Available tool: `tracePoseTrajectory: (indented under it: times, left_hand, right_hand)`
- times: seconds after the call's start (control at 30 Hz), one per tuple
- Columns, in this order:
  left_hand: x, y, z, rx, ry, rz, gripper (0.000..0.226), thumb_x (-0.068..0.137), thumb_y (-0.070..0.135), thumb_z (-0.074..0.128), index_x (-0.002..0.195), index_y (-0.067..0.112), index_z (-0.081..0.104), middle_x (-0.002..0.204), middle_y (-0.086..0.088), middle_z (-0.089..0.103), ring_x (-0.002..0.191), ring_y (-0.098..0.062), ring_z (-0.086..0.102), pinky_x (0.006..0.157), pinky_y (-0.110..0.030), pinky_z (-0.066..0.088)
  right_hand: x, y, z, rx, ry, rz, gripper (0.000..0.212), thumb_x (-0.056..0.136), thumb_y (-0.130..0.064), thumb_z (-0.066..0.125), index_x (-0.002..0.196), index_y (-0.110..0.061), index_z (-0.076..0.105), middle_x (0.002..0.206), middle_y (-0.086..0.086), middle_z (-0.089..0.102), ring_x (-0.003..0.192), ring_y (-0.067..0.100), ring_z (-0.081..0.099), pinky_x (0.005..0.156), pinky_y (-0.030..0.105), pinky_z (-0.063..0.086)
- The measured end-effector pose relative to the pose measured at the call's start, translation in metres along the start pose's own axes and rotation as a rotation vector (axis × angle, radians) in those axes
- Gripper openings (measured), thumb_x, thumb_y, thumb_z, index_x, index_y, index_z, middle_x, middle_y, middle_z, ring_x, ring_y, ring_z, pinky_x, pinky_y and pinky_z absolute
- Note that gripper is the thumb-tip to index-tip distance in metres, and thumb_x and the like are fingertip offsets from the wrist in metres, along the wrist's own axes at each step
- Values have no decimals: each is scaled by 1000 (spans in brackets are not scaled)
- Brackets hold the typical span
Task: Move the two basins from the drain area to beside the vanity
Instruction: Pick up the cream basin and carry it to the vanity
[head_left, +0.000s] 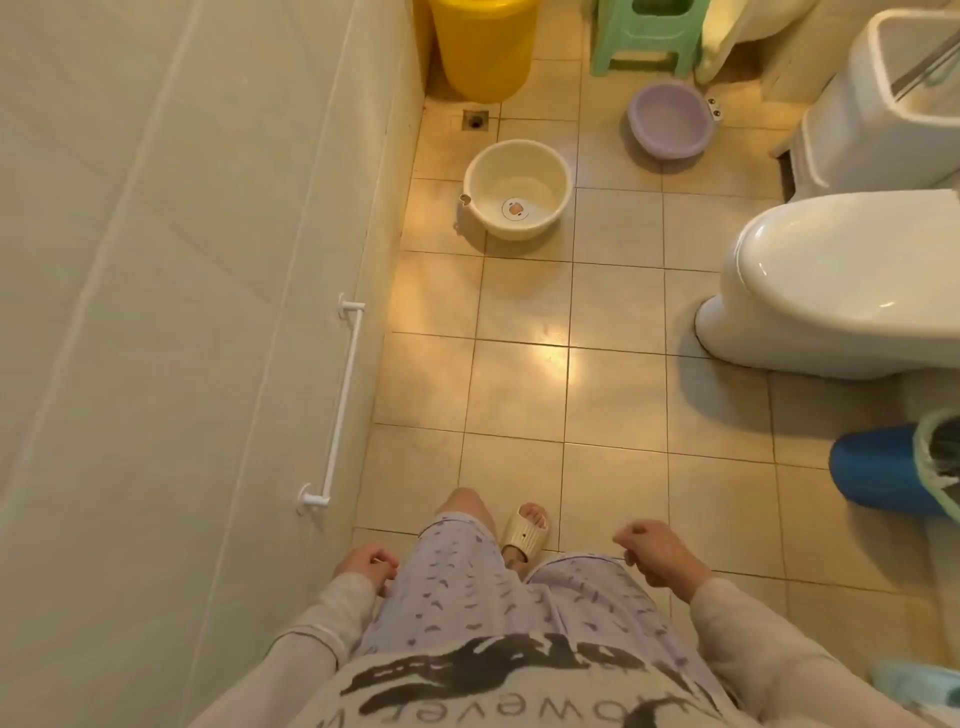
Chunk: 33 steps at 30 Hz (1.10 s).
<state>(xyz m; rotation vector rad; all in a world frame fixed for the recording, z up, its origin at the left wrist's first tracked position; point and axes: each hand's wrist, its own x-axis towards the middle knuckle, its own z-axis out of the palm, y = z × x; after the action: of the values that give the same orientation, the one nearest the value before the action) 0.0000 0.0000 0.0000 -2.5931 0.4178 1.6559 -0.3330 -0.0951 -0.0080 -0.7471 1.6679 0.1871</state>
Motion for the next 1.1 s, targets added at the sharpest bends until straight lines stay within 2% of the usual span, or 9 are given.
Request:
tracePoseTrajectory:
  times: [0.13,0.23,0.37,0.53,0.67,0.77,0.97,1.1]
  left_hand:
    - [7,3,-6,-10,31,-59,27,86,2,47,64,15,57,63,-3,57,54,-15,47,51,-20,37]
    - [21,13,-10,-49,41,-92,27,87,0,47,64,12,57,61,-3,57,51,-17,48,50,-19,38]
    - [45,49,-25,-45,6,-103,24,88,2,44,69,11,55,66,-3,58,49,-19,49,52,-22,37]
    - [82,130,-60,-38,-15,-64,25,90,3,43,68,12,51,69,-4,57,50,-18,48,50,-21,33]
    - [101,223,-98,-37,-19,19,21,91,6,43,72,11,52,77,-5,58,52,-17,50,49,-21,34]
    - [110,294,-125,12,-41,122,26,89,5,45,66,16,49,73,-2,57,51,-15,49,49,-22,35]
    - [124,404,-168,51,-29,249,29,89,5,44,64,19,49,91,-8,61,54,-16,51,53,-22,36]
    - [135,441,-178,34,-6,250,30,89,4,42,64,20,51,90,-8,62,54,-14,52,50,-22,36]
  right_hand:
    - [11,-68,-22,71,12,-130,13,92,-11,51,86,-5,61,62,8,50,44,14,29,37,17,21]
    - [17,-101,-31,86,7,-171,14,92,-9,49,90,-6,62,62,7,50,44,13,29,39,17,20]
    - [40,-131,-39,112,-7,-132,13,92,-8,49,91,-5,62,62,8,50,43,12,28,37,15,19]
    - [75,-151,-47,71,51,-11,14,91,-10,50,88,-5,63,63,8,53,44,13,33,35,15,23]
    - [93,-168,-60,22,90,106,16,92,-12,48,90,-3,62,65,10,55,46,16,37,39,19,27]
    - [102,-185,-72,42,120,158,13,91,-11,50,87,-3,60,66,12,56,48,19,39,43,21,30]
    - [114,-233,-101,75,149,193,17,90,-12,50,91,0,60,71,14,57,56,22,45,50,26,37]
    - [136,-280,-120,62,145,186,16,90,-13,51,91,1,60,70,14,57,56,23,47,51,26,38]
